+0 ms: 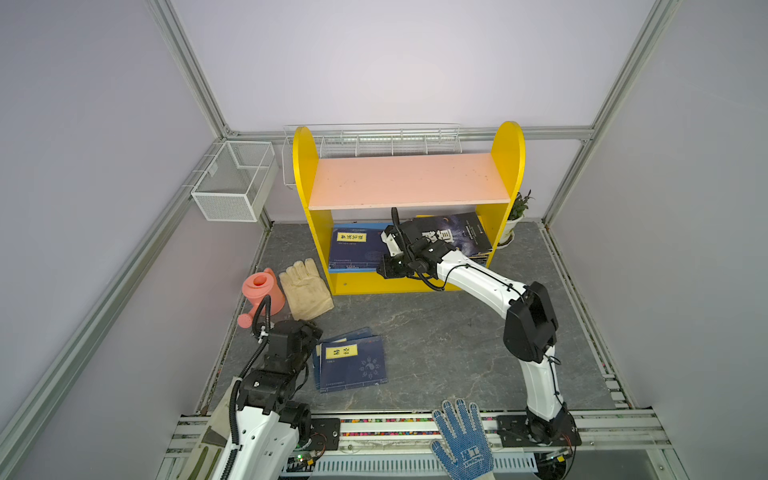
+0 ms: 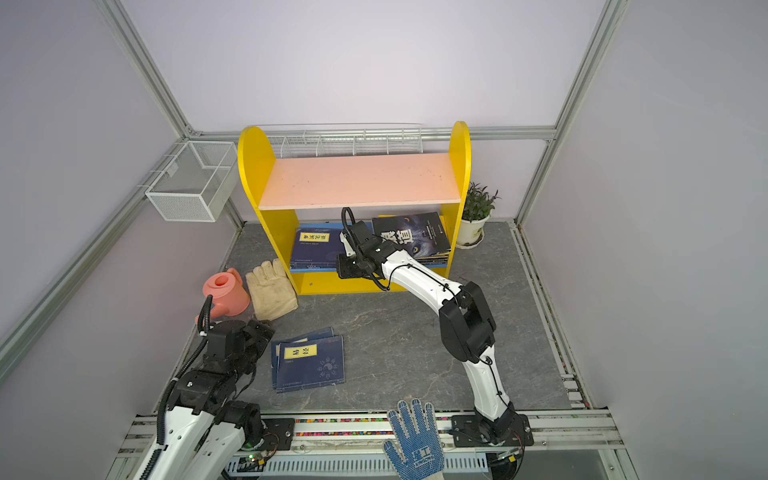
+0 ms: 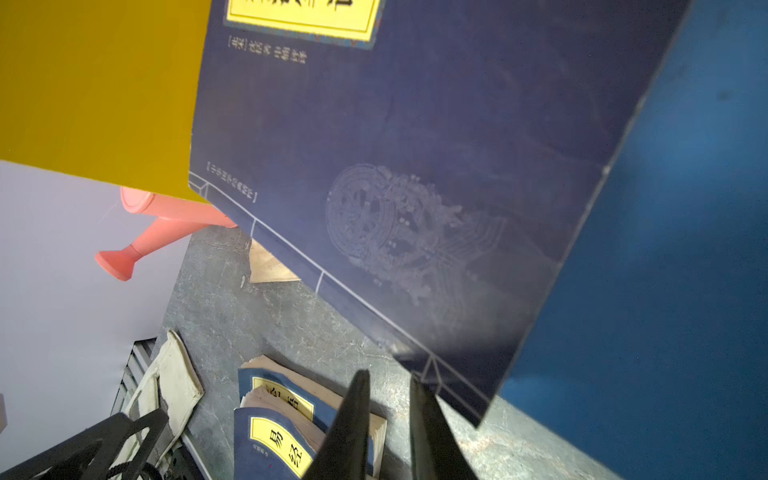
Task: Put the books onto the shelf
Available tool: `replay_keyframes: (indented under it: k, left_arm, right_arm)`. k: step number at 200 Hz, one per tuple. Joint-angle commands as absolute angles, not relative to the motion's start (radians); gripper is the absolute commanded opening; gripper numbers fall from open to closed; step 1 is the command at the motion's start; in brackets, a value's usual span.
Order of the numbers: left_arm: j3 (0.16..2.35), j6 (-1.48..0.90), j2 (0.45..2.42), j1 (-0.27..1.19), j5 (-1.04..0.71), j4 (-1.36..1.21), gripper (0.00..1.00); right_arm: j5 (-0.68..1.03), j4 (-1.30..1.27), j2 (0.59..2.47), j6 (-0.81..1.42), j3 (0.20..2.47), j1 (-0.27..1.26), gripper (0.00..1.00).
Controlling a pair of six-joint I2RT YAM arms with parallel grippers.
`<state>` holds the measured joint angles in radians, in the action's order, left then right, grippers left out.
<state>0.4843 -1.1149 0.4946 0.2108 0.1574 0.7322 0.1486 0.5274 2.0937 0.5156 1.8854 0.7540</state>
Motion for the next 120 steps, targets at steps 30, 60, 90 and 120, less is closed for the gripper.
replay_keyframes:
  k: [30, 60, 90, 120]
  left_arm:
    - [0.476, -1.130, 0.494, 0.215, 0.172, 0.748, 0.83]
    - [0.476, -1.128, 0.504, 0.214, 0.170, 0.746, 0.83]
    - [0.477, -1.129, 0.511, 0.215, 0.167, 0.741, 0.83]
    - [0.472, -1.129, 0.520, 0.215, 0.164, 0.731, 0.83]
  right_arm:
    - [0.207, 0.498, 2.085, 0.469, 1.895, 0.744, 0.23]
    - [0.257, 0.369, 1.967, 0.445, 1.779, 0.760, 0.27]
    - [0.254, 0.298, 1.823, 0.420, 1.662, 0.777, 0.29]
    - [0.133, 0.304, 1.669, 0.414, 1.504, 0.785, 0.29]
